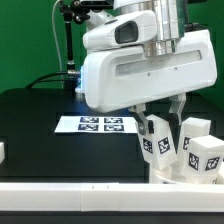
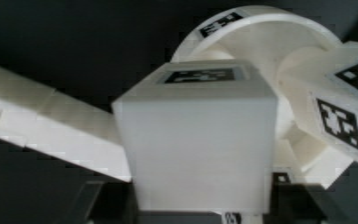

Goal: Assemble stool

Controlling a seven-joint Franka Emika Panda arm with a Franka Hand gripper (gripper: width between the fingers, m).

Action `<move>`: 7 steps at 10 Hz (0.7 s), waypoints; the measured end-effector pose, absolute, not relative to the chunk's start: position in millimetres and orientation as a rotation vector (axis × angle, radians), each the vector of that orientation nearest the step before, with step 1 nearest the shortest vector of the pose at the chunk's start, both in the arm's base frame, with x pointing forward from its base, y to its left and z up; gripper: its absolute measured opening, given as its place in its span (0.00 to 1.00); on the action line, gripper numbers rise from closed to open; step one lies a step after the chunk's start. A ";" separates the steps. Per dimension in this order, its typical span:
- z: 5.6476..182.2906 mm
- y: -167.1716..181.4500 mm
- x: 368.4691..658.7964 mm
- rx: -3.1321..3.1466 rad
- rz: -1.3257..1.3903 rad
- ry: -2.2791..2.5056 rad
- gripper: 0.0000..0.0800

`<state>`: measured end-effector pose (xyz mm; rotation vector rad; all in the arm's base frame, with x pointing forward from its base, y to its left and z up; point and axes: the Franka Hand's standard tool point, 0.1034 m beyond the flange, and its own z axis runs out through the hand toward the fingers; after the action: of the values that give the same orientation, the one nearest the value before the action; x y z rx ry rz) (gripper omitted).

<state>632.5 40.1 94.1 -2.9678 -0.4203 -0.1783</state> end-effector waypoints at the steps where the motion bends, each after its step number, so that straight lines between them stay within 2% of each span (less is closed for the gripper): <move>1: 92.8 42.2 631.3 -2.971 -0.172 -0.289 0.43; 7: 92.1 45.3 628.8 -2.940 -0.127 0.374 0.43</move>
Offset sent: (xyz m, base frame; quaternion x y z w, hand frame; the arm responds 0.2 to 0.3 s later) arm -0.0045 0.0063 -0.0039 0.0024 0.0033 0.2329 0.9725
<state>628.8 45.3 92.1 -2.9397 0.3738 -0.1270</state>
